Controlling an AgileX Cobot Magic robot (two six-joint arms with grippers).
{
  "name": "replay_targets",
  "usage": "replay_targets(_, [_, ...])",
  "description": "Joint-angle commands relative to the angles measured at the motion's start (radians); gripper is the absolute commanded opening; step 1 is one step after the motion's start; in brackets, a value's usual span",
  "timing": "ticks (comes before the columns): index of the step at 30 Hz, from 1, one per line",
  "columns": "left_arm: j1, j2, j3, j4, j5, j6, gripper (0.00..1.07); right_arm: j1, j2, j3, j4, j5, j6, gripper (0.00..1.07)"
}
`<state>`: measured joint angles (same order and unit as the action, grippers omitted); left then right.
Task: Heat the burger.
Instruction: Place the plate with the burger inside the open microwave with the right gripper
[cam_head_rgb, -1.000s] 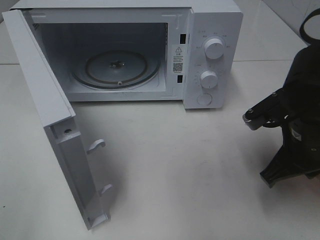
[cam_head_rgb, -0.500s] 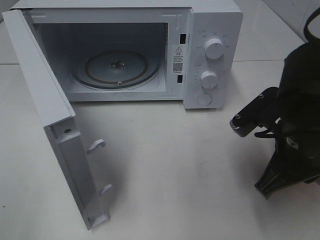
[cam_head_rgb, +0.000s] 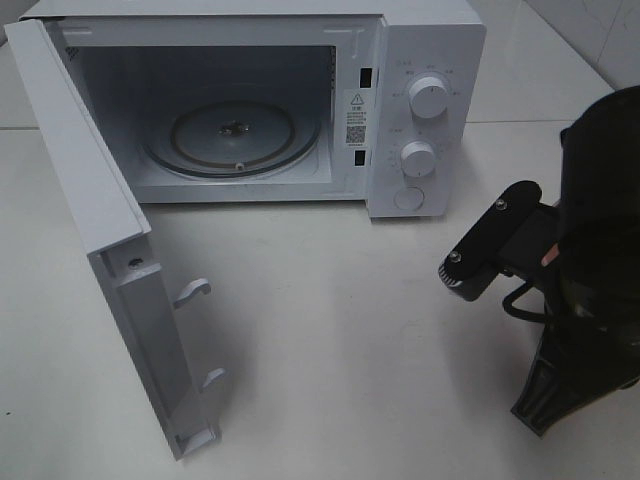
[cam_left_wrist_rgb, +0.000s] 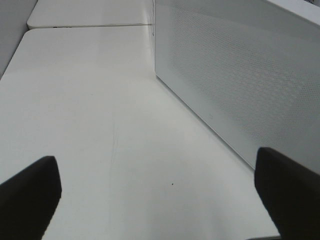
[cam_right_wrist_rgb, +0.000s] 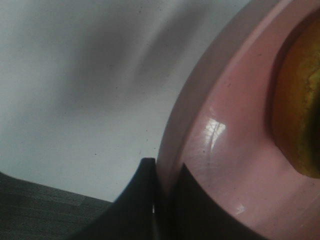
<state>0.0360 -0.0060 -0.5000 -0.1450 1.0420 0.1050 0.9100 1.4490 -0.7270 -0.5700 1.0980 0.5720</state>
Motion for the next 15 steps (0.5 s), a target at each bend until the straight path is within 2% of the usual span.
replay_targets(1, [-0.005,-0.024,0.003,0.000,-0.003,0.000,1.00,0.062,-0.023,0.004,-0.054,0.061,0.002,0.00])
replay_targets(3, [-0.005,-0.024,0.003,0.000,-0.003,0.000,1.00,0.078,-0.027,0.004,-0.054,0.064,-0.002,0.00])
replay_targets(5, [-0.005,-0.024,0.003,0.000,-0.003,0.000,1.00,0.136,-0.030,0.004,-0.052,0.069,-0.031,0.00])
replay_targets(8, [-0.005,-0.024,0.003,0.000,-0.003,0.000,1.00,0.150,-0.030,0.004,-0.052,0.069,-0.038,0.00])
replay_targets(10, [-0.005,-0.024,0.003,0.000,-0.003,0.000,1.00,0.205,-0.030,0.004,-0.052,0.069,-0.069,0.00])
replay_targets(15, [-0.005,-0.024,0.003,0.000,-0.003,0.000,1.00,0.248,-0.030,0.004,-0.054,0.065,-0.111,0.00])
